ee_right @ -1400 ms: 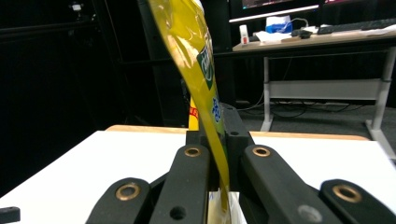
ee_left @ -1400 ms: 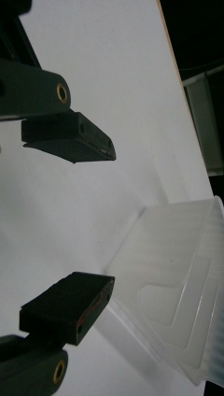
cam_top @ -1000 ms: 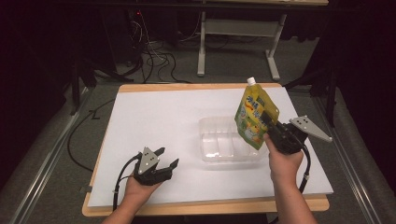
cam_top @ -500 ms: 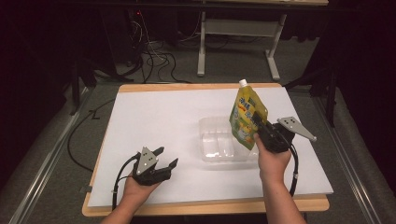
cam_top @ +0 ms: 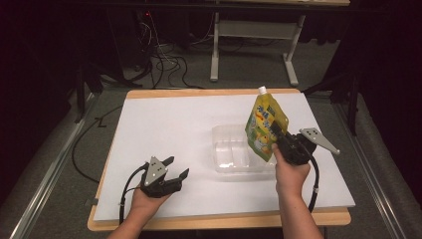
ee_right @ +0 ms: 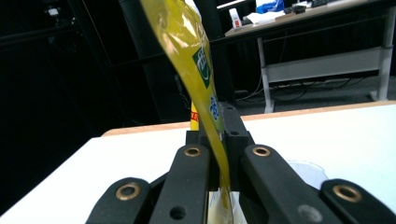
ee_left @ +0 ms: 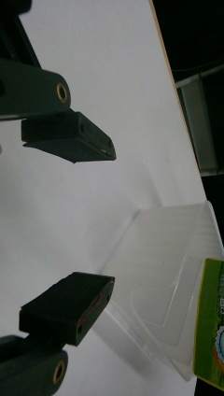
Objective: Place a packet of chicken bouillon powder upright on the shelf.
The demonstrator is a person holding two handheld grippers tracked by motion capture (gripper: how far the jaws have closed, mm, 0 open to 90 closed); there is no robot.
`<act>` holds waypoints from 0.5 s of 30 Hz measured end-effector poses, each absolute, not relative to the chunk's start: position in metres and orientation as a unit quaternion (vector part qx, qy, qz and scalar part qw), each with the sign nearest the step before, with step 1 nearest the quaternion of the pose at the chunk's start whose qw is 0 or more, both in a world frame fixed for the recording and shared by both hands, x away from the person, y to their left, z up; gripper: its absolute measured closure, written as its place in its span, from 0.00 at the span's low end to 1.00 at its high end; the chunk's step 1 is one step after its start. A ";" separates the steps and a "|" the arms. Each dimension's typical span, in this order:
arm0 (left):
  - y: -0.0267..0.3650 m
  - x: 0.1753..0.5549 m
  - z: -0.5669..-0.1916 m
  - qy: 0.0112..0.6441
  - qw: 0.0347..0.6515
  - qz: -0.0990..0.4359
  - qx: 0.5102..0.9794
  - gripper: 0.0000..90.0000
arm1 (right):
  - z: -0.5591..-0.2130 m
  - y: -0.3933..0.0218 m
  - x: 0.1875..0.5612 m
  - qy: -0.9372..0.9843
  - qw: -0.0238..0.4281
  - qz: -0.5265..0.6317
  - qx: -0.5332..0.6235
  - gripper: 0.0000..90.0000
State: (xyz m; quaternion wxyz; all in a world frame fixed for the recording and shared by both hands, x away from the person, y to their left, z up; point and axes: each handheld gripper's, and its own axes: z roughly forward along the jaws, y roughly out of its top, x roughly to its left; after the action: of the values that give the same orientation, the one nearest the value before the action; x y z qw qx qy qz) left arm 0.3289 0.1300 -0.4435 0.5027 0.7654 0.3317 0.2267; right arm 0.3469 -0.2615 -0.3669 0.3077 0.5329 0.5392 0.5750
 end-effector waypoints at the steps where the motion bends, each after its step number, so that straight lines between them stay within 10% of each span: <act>1: 0.130 0.329 -0.443 0.332 0.503 0.227 0.765 0.38 | -0.367 -0.262 0.347 0.537 0.306 0.576 0.535 1.00; 15: 0.132 0.328 -0.444 0.335 0.503 0.223 0.764 0.37 | -0.370 -0.262 0.350 0.529 0.306 0.581 0.538 1.00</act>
State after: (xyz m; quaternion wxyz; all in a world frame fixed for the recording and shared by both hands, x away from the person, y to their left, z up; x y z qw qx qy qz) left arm 0.3283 0.1317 -0.4436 0.5033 0.7644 0.3355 0.2233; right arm 0.3500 -0.2615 -0.3696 0.3058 0.5379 0.5291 0.5808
